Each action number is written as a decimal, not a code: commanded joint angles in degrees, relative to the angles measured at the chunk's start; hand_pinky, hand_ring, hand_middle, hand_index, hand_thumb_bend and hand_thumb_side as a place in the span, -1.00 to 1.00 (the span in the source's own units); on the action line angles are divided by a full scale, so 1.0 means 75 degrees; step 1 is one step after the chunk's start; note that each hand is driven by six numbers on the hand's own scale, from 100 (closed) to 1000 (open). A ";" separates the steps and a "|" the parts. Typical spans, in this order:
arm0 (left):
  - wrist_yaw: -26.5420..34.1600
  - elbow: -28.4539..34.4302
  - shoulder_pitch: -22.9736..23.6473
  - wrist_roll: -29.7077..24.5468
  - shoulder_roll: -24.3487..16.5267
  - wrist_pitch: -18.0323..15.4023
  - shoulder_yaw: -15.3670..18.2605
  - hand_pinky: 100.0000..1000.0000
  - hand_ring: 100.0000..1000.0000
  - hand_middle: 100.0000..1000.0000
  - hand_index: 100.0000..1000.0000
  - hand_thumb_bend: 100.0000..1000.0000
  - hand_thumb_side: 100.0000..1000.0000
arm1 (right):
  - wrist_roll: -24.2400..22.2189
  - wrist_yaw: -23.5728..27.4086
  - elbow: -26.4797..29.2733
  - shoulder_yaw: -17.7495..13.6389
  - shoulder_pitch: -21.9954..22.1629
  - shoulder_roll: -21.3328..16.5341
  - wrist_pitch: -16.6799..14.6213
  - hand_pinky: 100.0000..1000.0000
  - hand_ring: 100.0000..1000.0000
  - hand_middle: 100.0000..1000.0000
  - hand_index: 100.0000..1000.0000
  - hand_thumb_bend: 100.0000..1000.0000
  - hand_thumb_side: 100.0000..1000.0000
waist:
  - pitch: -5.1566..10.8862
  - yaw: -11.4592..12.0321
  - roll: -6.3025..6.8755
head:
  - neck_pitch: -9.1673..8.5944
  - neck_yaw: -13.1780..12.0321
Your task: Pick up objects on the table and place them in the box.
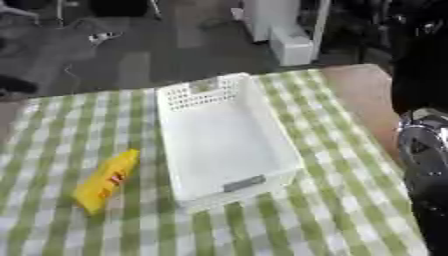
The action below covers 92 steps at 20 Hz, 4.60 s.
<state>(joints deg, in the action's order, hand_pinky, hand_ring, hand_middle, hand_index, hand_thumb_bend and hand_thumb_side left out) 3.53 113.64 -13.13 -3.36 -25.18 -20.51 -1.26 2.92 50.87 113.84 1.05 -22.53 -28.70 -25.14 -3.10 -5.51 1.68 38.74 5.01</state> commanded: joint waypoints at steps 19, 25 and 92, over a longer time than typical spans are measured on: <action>-0.1141 0.0125 0.0043 0.1204 0.0029 0.1031 0.0255 0.37 0.27 0.85 0.95 0.47 0.46 | -0.0006 -0.0002 0.0100 -0.0081 -0.0096 -0.0158 0.0138 -1.00 -0.17 0.20 0.29 -0.52 0.14 | 0.0141 -0.0096 0.0028 | 0.0348 -0.0193; -0.2144 -0.0307 -0.0078 0.1447 0.0111 0.1636 0.0156 0.37 0.27 0.85 0.94 0.67 0.44 | 0.0082 0.0044 0.0100 -0.0115 -0.0140 -0.0151 0.0164 -1.00 -0.17 0.20 0.29 -0.52 0.13 | 0.0205 -0.0145 0.0063 | 0.0217 -0.0233; -0.7575 -0.3866 -0.1606 -0.3073 0.1688 0.3765 0.0183 0.73 0.87 1.00 1.00 0.64 0.50 | 0.0032 0.0026 0.0100 -0.0086 -0.0075 -0.0186 0.0197 -1.00 -0.17 0.20 0.29 -0.52 0.13 | 0.0262 -0.0073 0.0089 | 0.0373 -0.0257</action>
<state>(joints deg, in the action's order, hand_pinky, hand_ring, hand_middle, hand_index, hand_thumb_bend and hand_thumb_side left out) -52.48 83.97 -24.23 -25.08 -12.25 7.21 -0.81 3.30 51.21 113.84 0.71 -22.55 -28.73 -23.78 -1.92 -6.18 2.45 41.56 3.07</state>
